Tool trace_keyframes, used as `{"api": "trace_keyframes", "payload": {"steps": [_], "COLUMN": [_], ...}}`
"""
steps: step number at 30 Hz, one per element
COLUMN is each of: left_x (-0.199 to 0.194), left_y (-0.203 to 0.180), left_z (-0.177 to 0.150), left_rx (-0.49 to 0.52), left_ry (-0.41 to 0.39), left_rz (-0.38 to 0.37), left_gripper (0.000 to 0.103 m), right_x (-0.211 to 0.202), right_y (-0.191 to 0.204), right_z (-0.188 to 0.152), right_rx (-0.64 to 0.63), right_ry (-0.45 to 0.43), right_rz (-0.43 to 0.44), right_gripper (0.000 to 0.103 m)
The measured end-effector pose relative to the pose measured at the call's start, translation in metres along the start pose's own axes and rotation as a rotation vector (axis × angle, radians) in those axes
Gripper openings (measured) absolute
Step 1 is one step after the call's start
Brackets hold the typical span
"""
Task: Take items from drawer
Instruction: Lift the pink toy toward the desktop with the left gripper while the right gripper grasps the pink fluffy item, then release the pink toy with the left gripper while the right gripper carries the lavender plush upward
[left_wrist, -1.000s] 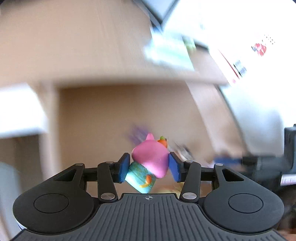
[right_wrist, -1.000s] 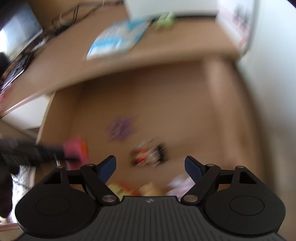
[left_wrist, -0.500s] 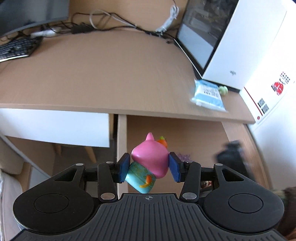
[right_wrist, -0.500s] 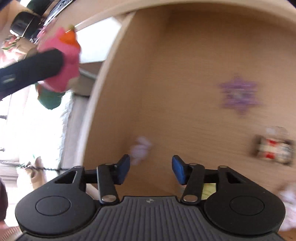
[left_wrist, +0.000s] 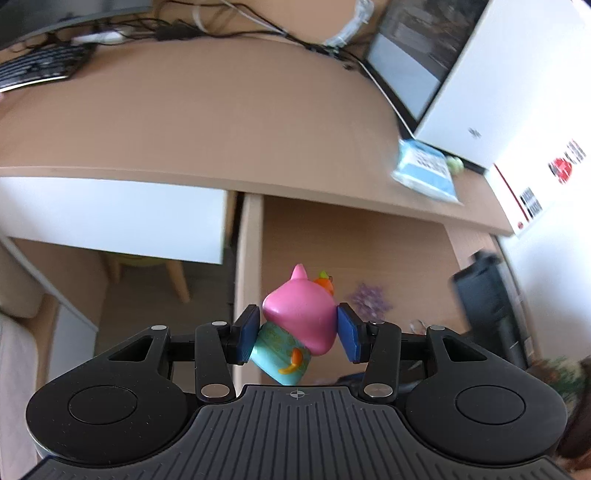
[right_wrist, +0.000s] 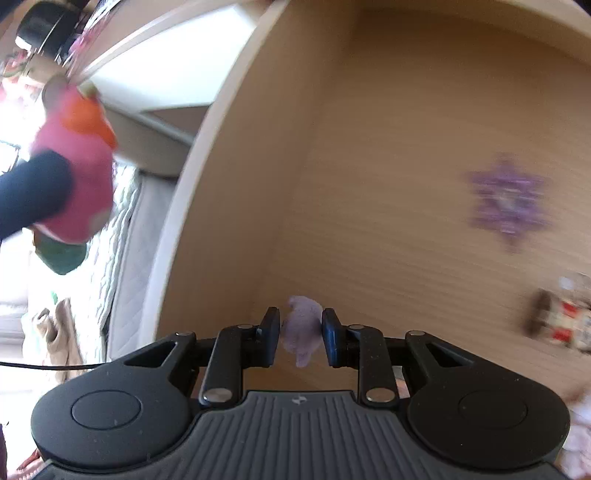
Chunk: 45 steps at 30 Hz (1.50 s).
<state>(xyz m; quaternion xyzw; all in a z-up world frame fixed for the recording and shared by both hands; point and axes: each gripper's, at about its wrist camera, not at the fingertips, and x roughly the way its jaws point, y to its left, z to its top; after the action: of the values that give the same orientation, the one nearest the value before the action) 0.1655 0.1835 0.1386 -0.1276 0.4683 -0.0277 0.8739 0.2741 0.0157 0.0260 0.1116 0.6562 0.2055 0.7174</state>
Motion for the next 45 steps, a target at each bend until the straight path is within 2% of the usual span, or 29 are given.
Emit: {"api": "trace_keyframes", "payload": {"steps": [9, 13, 18, 21, 25, 30, 33, 35, 37, 40, 45], "left_x": [0.027, 0.043, 0.045, 0.050, 0.073, 0.128, 0.164, 0.183, 0.186, 0.180, 0.132], "left_y": [-0.034, -0.058, -0.092, -0.125, -0.174, -0.215, -0.226, -0.231, -0.232, -0.228, -0.203], "left_z": [0.005, 0.008, 0.035, 0.065, 0.107, 0.134, 0.132, 0.128, 0.127, 0.134, 0.138], "left_rx": [0.120, 0.177, 0.231, 0.280, 0.360, 0.431, 0.461, 0.484, 0.491, 0.428, 0.343], "left_ry": [0.074, 0.110, 0.026, -0.047, -0.151, -0.179, -0.129, -0.095, -0.133, -0.150, -0.256], "left_rz": [-0.090, -0.145, -0.217, -0.245, -0.228, -0.184, -0.187, -0.142, -0.125, -0.141, -0.210], "left_gripper": [0.050, 0.050, 0.050, 0.050, 0.051, 0.052, 0.054, 0.056, 0.057, 0.054, 0.054], "right_x": [-0.069, -0.097, -0.128, -0.140, -0.147, -0.152, -0.155, -0.157, -0.158, -0.156, -0.152], "right_y": [-0.054, -0.073, -0.095, -0.104, -0.112, -0.122, -0.126, -0.127, -0.131, -0.137, -0.142], "right_z": [-0.030, -0.046, -0.067, -0.075, -0.080, -0.080, -0.077, -0.077, -0.076, -0.075, -0.073], "right_rx": [0.189, 0.228, 0.277, 0.316, 0.343, 0.362, 0.350, 0.330, 0.320, 0.331, 0.339], "right_ry": [-0.177, -0.266, -0.359, -0.399, -0.430, -0.448, -0.456, -0.463, -0.469, -0.473, -0.472], "right_rz": [-0.091, -0.143, -0.151, -0.149, -0.153, -0.146, -0.160, -0.167, -0.170, -0.171, -0.163], "right_gripper": [0.024, 0.024, 0.024, 0.024, 0.024, 0.024, 0.024, 0.024, 0.024, 0.024, 0.024]}}
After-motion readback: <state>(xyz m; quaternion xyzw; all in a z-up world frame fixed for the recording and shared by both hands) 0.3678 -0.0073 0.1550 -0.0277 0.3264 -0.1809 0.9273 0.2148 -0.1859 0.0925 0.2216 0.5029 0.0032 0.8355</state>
